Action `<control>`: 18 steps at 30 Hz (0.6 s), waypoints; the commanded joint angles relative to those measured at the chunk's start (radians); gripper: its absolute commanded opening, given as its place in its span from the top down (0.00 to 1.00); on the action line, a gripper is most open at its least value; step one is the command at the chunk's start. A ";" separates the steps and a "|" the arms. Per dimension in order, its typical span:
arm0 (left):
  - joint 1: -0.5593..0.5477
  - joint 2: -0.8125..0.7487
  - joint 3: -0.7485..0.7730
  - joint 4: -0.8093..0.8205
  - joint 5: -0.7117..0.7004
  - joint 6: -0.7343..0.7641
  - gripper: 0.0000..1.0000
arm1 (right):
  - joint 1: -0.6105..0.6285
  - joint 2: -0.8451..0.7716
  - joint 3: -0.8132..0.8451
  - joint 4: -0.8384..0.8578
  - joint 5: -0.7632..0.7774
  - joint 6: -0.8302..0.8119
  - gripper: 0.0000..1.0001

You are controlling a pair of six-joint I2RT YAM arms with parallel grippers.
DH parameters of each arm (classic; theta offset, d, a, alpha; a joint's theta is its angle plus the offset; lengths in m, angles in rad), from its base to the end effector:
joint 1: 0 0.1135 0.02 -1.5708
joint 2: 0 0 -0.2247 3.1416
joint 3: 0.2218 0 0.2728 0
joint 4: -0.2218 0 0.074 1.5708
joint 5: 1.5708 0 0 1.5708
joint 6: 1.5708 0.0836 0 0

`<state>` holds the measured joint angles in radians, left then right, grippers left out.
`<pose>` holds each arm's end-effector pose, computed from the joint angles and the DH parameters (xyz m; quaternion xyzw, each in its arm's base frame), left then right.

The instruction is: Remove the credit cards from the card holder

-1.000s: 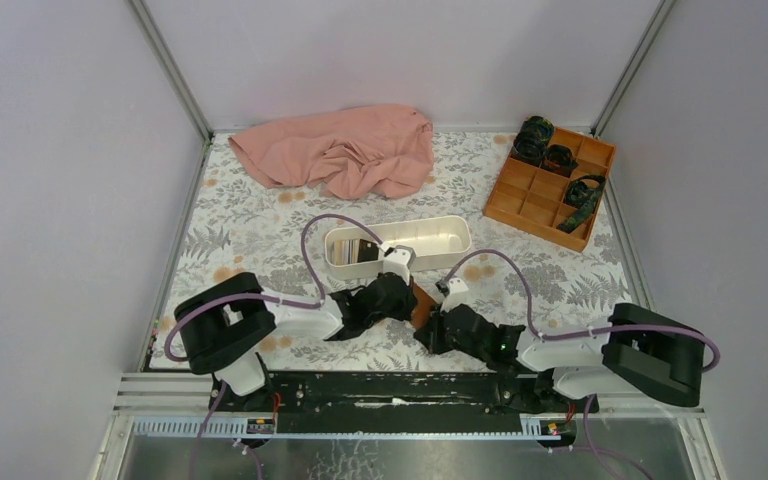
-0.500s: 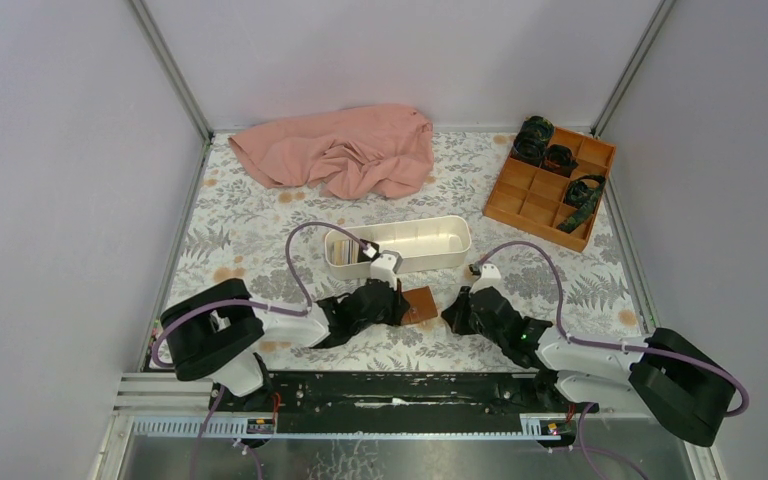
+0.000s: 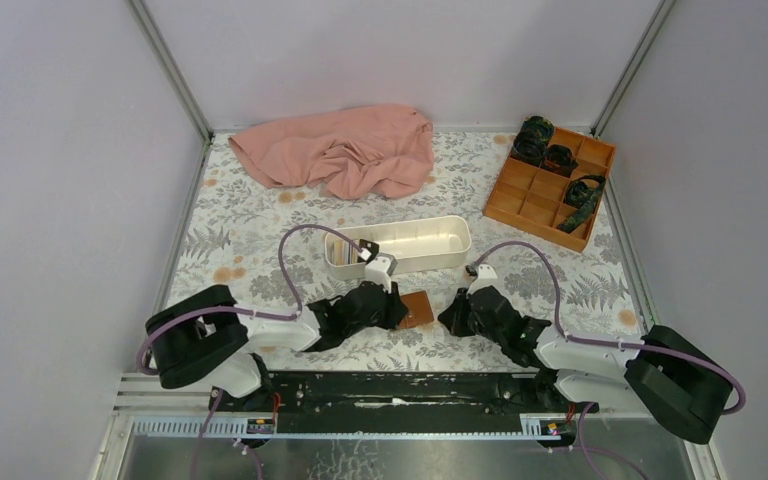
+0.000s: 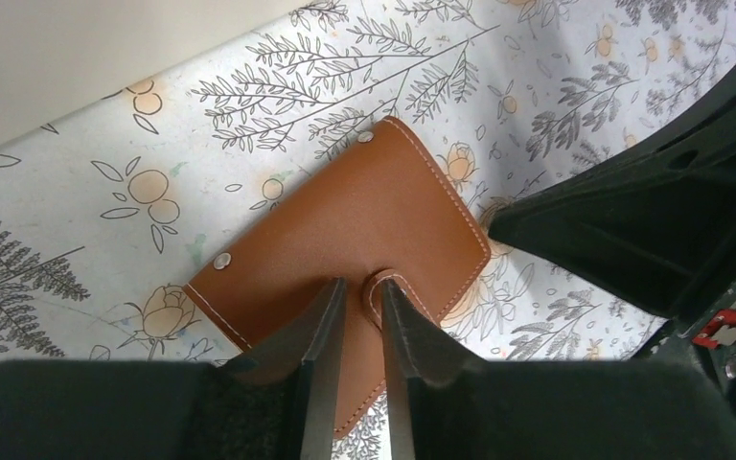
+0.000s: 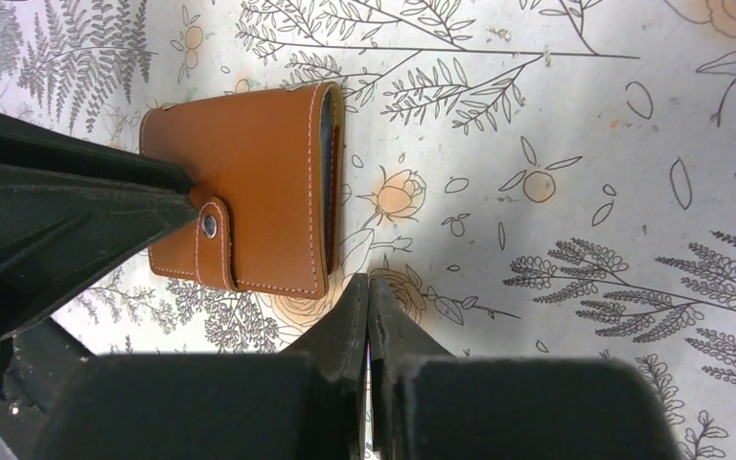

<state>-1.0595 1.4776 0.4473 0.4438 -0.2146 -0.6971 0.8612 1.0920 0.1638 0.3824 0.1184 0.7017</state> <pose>0.1707 -0.2679 0.0538 0.1081 0.8710 -0.3013 0.3726 0.1757 0.1894 0.0544 -0.0404 0.8695 0.3082 0.3838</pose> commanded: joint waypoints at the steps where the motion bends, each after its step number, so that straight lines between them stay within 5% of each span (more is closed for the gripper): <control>1: -0.002 -0.034 0.058 -0.076 -0.008 0.046 0.70 | -0.005 -0.028 -0.041 0.025 -0.028 0.026 1.00; 5: 0.013 -0.019 0.085 -0.085 -0.049 0.088 0.62 | 0.007 -0.014 -0.078 0.091 -0.051 0.069 1.00; 12: 0.101 -0.001 0.086 -0.052 -0.013 0.109 0.61 | 0.188 0.100 -0.028 0.120 0.067 0.129 1.00; 18: 0.122 0.006 0.078 -0.074 -0.064 0.128 0.61 | 0.208 0.195 -0.021 0.200 0.071 0.154 1.00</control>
<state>-0.9478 1.4746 0.5224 0.3737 -0.2344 -0.6056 1.0561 1.2366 0.1402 0.6117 0.1486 0.8356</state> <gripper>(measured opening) 0.384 0.011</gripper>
